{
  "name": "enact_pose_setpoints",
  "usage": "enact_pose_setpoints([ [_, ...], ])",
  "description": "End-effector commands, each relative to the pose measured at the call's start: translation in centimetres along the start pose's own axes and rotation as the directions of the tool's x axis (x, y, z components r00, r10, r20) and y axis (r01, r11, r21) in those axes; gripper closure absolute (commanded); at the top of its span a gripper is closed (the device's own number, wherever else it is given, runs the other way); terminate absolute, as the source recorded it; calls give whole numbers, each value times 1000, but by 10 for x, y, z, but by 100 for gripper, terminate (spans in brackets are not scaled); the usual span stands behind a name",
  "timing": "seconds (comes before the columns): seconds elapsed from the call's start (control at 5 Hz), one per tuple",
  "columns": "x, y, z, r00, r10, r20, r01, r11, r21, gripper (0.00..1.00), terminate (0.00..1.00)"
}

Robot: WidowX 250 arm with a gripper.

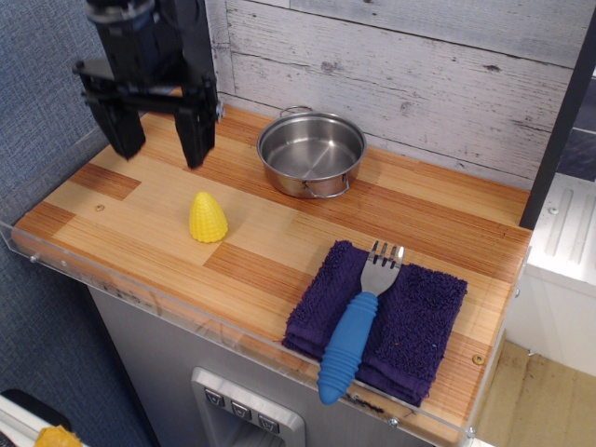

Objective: Place the yellow shaker in the pot.

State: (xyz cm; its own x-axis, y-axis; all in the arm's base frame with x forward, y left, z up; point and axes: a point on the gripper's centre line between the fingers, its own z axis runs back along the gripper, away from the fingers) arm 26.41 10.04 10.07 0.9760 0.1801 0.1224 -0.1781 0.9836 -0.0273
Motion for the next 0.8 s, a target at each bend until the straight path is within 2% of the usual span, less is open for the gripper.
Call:
enact_pose_setpoints([
  [0.0, -6, -6, -36, 998, -49, -39, 49, 999, 17, 0, 0],
  [0.2, -7, -7, -44, 998, -46, -36, 47, 999, 19, 0, 0],
  [0.6, 15, -15, -35, 997, -52, 57, 48, 996, 70, 0, 0],
])
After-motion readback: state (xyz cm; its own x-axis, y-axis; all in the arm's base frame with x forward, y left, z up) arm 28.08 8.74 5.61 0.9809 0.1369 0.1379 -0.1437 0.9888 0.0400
